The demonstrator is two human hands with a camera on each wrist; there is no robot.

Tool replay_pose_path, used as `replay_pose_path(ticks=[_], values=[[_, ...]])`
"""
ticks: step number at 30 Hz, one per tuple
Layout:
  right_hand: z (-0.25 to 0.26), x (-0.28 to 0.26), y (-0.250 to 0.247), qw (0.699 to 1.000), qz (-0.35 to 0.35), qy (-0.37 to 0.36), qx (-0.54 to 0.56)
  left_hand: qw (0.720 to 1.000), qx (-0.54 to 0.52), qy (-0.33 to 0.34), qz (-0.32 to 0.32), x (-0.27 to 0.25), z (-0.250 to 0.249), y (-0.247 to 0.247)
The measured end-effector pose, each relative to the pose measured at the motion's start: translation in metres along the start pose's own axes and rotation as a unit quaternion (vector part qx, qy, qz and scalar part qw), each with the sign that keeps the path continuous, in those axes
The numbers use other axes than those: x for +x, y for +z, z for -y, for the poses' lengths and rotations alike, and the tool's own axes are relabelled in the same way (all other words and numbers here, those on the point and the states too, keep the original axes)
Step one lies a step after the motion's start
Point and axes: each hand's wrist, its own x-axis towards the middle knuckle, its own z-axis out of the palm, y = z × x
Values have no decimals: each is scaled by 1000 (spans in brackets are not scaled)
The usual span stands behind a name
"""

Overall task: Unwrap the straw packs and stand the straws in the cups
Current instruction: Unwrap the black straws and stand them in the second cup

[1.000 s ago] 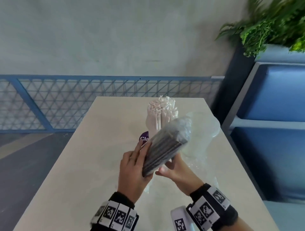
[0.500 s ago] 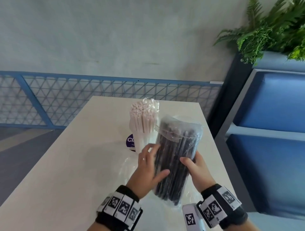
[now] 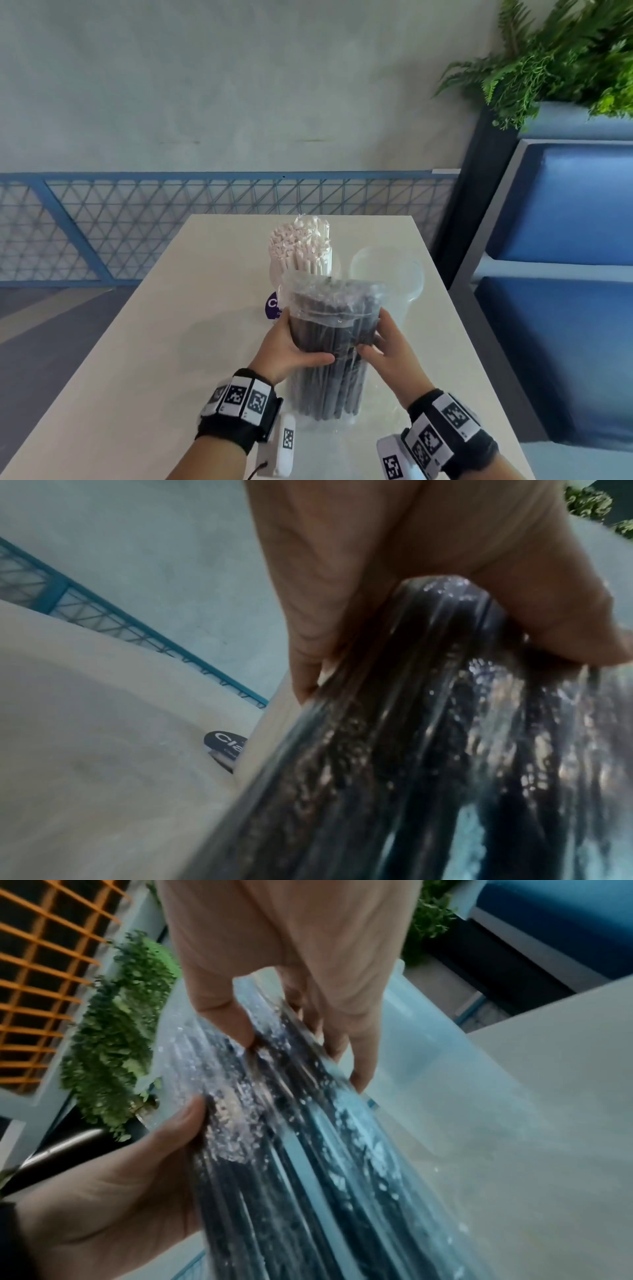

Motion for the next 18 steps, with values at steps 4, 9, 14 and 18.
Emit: replay_pose_path(ticks=[4, 9, 14, 18], values=[[10, 4, 4, 985, -115, -109, -63, 1000, -18, 2, -14, 1, 3, -10], [24, 13, 20, 980, -142, -137, -38, 999, -33, 14, -34, -1, 3, -12], [26, 25, 26, 981, -185, -49, 40, 998, -20, 52, -25, 4, -5, -12], [28, 33, 20, 984, -143, 6, 103, 998, 2, 63, 8, 2, -6, -16]])
